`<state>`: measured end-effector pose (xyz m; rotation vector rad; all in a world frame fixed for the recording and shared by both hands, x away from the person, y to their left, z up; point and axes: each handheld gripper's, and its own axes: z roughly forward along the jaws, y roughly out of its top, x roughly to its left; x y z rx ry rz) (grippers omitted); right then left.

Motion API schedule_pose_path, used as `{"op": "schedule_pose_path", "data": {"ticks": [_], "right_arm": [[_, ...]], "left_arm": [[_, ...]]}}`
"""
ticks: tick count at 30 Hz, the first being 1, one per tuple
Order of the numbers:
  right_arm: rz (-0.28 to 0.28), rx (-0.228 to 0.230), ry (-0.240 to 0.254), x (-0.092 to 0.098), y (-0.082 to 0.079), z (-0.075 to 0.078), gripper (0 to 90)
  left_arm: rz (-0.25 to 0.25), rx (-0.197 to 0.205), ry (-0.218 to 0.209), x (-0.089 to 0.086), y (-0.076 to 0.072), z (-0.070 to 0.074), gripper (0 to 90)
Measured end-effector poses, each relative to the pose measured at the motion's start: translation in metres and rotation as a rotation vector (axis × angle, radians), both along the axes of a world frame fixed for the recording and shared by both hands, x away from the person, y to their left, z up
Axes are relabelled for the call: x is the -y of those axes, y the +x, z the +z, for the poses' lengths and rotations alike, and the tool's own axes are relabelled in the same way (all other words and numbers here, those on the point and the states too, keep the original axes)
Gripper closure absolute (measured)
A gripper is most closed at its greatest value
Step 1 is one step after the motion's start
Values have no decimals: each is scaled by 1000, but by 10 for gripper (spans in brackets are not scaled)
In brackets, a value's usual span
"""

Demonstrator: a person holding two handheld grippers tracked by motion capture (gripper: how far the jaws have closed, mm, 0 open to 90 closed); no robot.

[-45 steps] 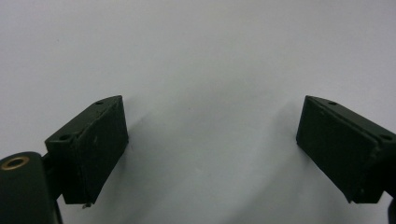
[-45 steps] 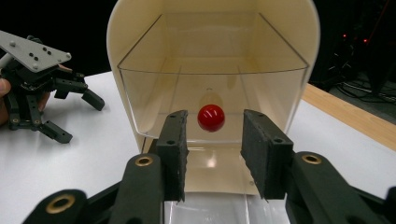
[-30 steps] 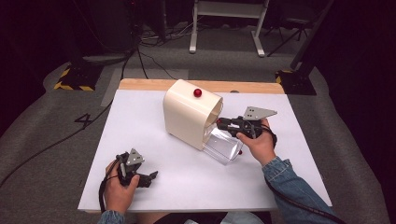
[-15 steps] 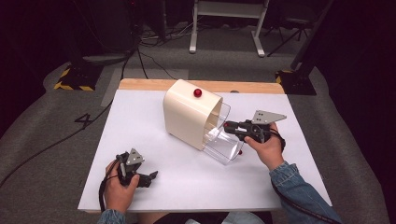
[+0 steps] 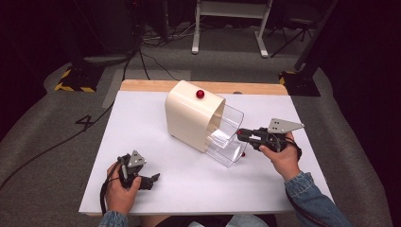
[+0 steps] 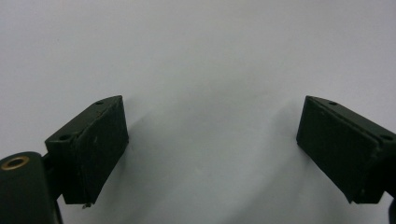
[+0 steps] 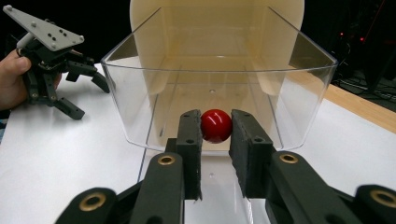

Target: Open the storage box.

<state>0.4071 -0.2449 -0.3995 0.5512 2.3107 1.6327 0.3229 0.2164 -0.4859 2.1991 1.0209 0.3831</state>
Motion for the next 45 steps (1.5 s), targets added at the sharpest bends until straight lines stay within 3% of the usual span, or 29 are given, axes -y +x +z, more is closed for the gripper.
{"op": "schedule_pose_path", "data": {"ticks": [8,13,20,32,45], "right_arm": [[-7,-8,-1,7,-4,-2,741],[-14,-23,10,10,-3,-5,620],[-31,-32,19,24,-5,-4,573],[-98,-35,-47,66,-15,-3,505],[-178,-111,-123,102,-28,-16,447]], "left_arm": [[0,0,0,0,0,0,93],[-1,1,0,0,0,0,93],[0,1,0,0,0,0,93],[1,2,1,0,0,0,93],[0,1,-2,0,0,0,93]]}}
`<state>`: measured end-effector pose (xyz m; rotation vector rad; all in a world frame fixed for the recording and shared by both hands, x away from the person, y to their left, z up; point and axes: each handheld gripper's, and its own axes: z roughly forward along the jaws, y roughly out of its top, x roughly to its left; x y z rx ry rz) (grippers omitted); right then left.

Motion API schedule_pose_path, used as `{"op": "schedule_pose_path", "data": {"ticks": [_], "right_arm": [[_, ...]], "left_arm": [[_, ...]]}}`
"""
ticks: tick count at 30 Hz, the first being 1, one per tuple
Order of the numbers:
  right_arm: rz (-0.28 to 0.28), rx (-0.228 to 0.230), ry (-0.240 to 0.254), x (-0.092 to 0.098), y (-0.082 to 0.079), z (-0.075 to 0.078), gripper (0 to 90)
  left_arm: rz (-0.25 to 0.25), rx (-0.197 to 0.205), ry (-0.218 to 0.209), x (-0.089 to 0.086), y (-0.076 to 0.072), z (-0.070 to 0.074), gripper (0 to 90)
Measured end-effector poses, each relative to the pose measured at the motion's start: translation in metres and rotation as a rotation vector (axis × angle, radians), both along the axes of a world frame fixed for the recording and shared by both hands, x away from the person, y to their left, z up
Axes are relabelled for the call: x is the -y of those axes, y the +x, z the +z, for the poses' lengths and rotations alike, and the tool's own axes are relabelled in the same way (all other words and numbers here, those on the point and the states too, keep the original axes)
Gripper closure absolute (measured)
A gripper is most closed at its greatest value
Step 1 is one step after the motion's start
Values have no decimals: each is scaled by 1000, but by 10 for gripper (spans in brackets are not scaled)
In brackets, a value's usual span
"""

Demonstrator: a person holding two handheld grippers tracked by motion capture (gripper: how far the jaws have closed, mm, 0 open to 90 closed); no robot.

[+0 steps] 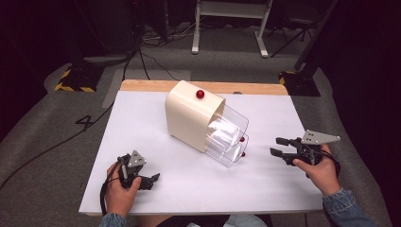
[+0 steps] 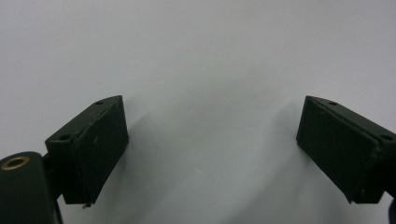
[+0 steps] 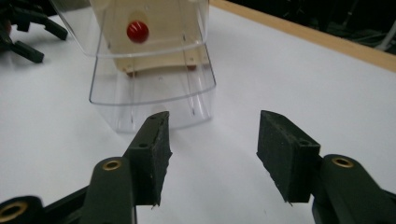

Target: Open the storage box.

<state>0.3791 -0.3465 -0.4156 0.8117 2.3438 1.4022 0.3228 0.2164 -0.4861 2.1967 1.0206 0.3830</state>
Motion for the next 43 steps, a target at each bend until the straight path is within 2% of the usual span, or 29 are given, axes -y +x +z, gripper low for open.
{"op": "schedule_pose_path", "data": {"ticks": [8,12,15,18,22,25,27,28,31,43], "right_arm": [[-39,-77,-63,16,-2,-17,427],[-54,-104,-115,21,-1,-26,425],[-64,-129,-124,25,0,-33,413],[-70,-164,-147,26,1,-41,396],[-68,-180,-183,26,-1,-50,382],[-73,-171,-198,25,-2,-55,339],[-79,-151,-239,25,-2,-59,259],[-88,-143,-245,26,-2,-61,225],[-89,-143,-222,26,-2,-64,168],[-83,-125,-229,25,-3,-66,154]], "left_arm": [[-2,0,1,0,0,0,92],[-2,0,1,0,0,0,92],[-2,0,1,0,1,0,92],[-2,-1,0,0,0,0,92],[-2,-1,-1,0,0,0,92],[-2,-1,-1,0,0,0,92],[-2,0,-1,0,0,0,92],[-1,-2,-2,0,0,0,92],[-2,0,-1,0,0,0,92],[-2,0,0,0,0,0,92]]}}
